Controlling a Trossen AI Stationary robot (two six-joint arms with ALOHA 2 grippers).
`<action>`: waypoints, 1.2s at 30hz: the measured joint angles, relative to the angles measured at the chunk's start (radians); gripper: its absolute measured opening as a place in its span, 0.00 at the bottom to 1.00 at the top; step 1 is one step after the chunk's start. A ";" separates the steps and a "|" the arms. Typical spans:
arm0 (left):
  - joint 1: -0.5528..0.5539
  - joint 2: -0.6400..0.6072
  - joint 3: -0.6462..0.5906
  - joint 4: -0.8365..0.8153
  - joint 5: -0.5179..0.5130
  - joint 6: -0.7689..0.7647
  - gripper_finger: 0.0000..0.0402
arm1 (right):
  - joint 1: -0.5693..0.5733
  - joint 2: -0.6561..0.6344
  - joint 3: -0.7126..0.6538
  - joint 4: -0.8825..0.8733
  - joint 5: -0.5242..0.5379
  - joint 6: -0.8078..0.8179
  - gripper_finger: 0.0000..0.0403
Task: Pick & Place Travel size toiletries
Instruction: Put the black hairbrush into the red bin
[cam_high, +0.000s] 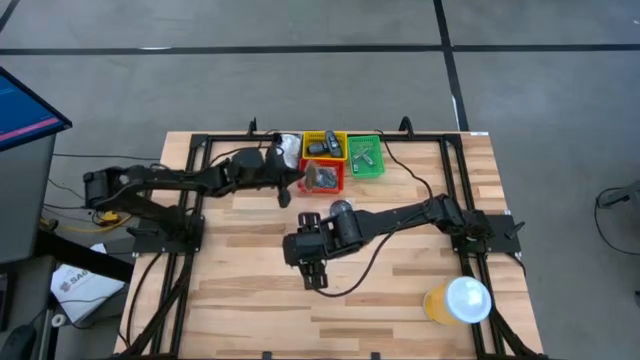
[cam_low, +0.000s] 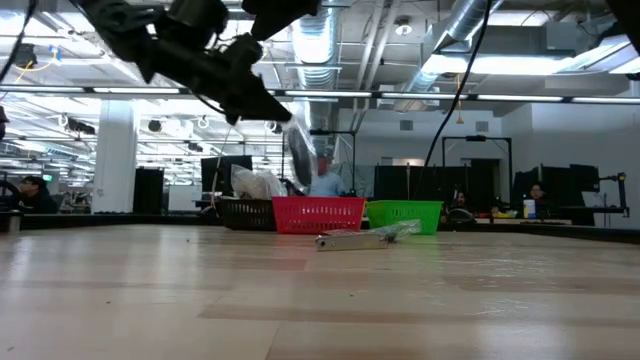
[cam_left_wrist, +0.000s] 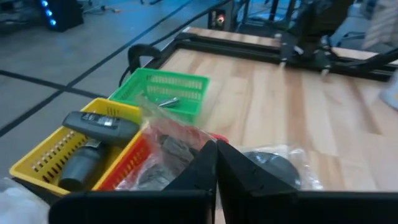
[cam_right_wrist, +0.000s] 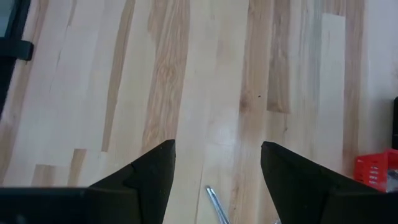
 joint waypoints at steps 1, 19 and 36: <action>0.009 0.021 0.012 0.005 0.001 0.001 0.00 | 0.002 0.000 0.000 0.000 -0.001 0.000 0.56; 0.103 0.228 0.063 0.219 0.066 -0.044 0.00 | 0.018 0.000 0.000 -0.007 0.000 0.007 0.56; 0.102 0.390 0.075 0.380 0.118 -0.119 0.00 | 0.005 0.000 0.000 -0.007 0.001 0.008 0.56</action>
